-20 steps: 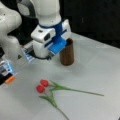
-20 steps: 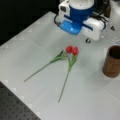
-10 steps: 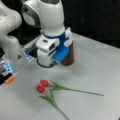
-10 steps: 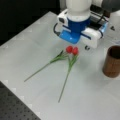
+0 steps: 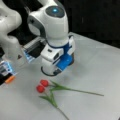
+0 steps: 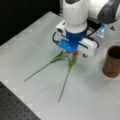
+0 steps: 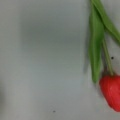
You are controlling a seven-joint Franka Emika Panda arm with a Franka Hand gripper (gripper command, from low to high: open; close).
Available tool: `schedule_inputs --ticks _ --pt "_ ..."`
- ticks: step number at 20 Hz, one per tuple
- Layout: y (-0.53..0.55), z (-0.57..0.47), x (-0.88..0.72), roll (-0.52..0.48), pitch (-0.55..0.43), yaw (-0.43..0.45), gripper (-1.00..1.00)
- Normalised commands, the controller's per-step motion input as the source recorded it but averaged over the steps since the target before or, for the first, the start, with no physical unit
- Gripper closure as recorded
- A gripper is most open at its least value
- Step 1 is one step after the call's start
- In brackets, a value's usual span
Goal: Flower insertion into a vase
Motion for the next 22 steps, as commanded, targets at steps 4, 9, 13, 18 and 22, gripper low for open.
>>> schedule_inputs --ticks 4,9,13,18,22 --pt "0.04 -0.17 0.24 0.009 0.065 -0.054 -1.0" --pt "0.01 -0.16 0.31 -0.013 0.011 0.013 -1.0" --pt "-0.02 -0.19 0.37 0.005 0.046 0.014 -1.0" --pt "-0.04 -0.14 0.4 -0.002 0.08 0.003 -1.0" --pt "-0.01 -0.08 0.35 0.016 0.042 -0.026 -1.0"
